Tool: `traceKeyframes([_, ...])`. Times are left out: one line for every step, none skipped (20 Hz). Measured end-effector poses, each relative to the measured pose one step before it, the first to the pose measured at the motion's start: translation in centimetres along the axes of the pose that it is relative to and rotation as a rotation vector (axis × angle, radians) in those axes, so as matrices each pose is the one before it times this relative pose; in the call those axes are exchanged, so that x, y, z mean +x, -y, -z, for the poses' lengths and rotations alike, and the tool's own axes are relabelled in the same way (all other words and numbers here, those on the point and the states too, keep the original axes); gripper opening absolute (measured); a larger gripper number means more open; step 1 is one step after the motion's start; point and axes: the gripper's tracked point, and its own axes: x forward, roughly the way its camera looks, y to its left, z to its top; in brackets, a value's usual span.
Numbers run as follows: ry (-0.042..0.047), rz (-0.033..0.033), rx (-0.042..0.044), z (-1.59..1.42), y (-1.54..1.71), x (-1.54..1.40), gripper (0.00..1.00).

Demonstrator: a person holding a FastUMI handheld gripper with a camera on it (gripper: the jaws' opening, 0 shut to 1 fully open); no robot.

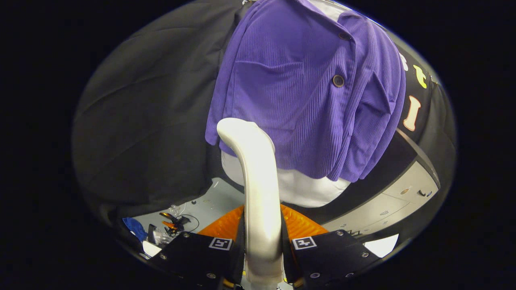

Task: Iron the clothes twice with a garment steamer, once on the left side and once on the right side.

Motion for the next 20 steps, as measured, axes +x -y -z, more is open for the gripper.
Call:
traceKeyframes([-0.0115, -0.0004, 0.00194, 0.685, 0.211, -0.003, 0.4])
traceKeyframes([-0.01363, -0.0019, 0.00279, 0.698, 0.279, -0.047, 0.4])
traceKeyframes([-0.01245, -0.00084, 0.00206, 0.769, 0.236, -0.082, 0.4])
traceKeyframes([-0.01145, 0.00227, 0.00284, 0.716, 0.506, -0.202, 0.4])
traceKeyframes([-0.01073, 0.00387, 0.00503, 0.703, 0.563, -0.265, 0.4])
traceKeyframes([-0.01066, 0.00208, 0.00659, 0.709, 0.755, -0.181, 0.4])
traceKeyframes([-0.01606, -0.00063, 0.00545, 0.72, 0.768, -0.211, 0.4])
traceKeyframes([-0.02034, -0.00445, 0.01654, 0.742, 0.782, -0.479, 0.4])
traceKeyframes([-0.01177, -0.00625, 0.02368, 0.48, 0.74, -0.567, 0.4])
traceKeyframes([-0.00074, -0.00087, 0.02063, 0.114, 1.039, -0.654, 0.4])
traceKeyframes([-0.00043, 0.00083, 0.01856, 0.057, 1.172, -0.874, 0.4])
traceKeyframes([0.00667, -0.00471, 0.02005, 0.033, 1.098, -0.977, 0.4])
traceKeyframes([0.00709, -0.00516, 0.02209, 0.076, 1.107, -1.156, 0.4])
traceKeyframes([0.00461, -0.00325, 0.02082, 0.039, 1.318, -1.284, 0.4])
traceKeyframes([0.0095, -0.00146, 0.02393, -0.118, 1.479, -1.067, 0.4])
traceKeyframes([0.00775, -0.00198, 0.02694, -0.312, 1.469, -0.973, 0.4])
traceKeyframes([0.0177, -0.00554, 0.02835, -0.518, 1.339, -1.024, 0.4])
traceKeyframes([0.01659, 0.00097, 0.01714, -0.802, 1.539, -0.985, 0.4])
traceKeyframes([0.02148, 0.00368, 0.0128, -0.957, 1.575, -1.015, 0.4])
traceKeyframes([0.02957, 0.00092, 0.01906, -1.128, 1.315, -0.921, 0.4])
